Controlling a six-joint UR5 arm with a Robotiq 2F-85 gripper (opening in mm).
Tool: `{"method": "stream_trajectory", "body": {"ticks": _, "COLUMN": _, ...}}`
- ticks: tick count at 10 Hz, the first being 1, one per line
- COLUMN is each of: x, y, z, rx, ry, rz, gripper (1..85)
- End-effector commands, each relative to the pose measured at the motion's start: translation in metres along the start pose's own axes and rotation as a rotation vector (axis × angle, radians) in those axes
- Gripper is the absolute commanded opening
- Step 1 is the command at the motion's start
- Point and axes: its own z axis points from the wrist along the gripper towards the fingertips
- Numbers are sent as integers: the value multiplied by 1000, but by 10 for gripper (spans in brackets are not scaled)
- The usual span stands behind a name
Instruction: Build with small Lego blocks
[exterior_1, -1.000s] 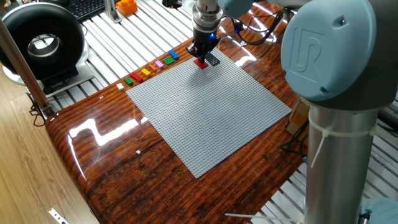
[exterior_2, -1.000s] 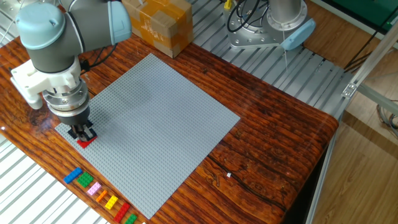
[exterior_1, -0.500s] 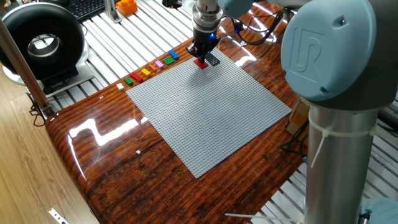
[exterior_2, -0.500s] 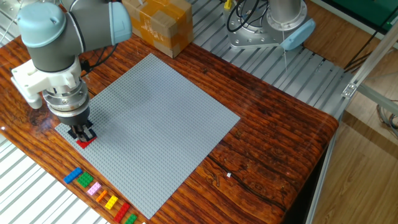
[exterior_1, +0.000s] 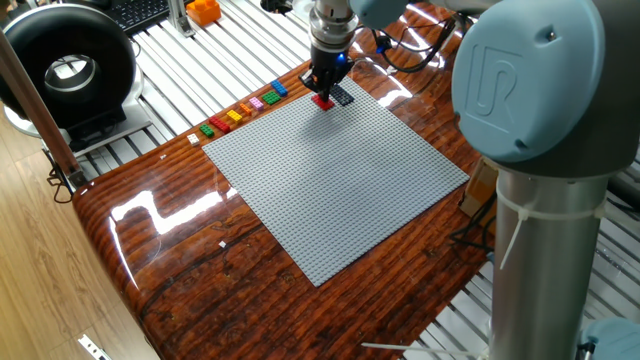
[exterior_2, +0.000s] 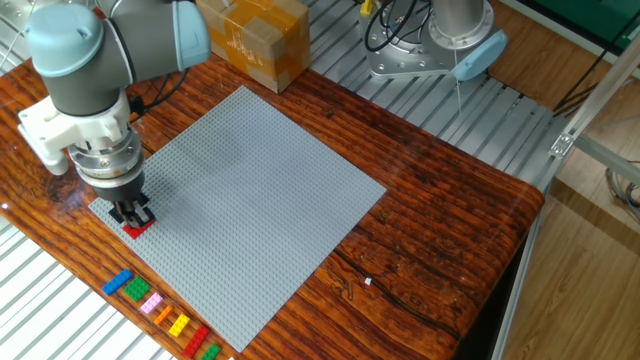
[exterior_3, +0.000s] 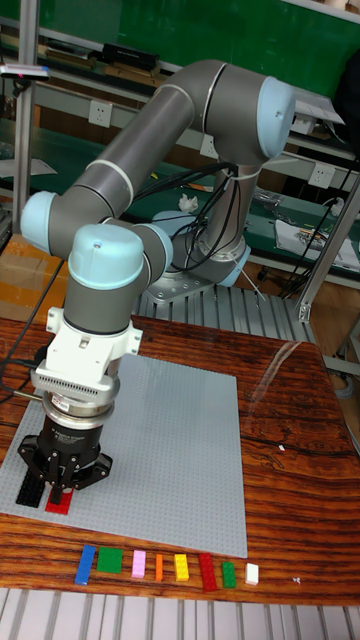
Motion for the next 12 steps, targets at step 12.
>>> {"method": "stream_trajectory", "body": {"ticks": 12, "x": 13, "y": -7, "z": 0, "rx": 17, "ry": 62, "rz": -5, "gripper": 10}}
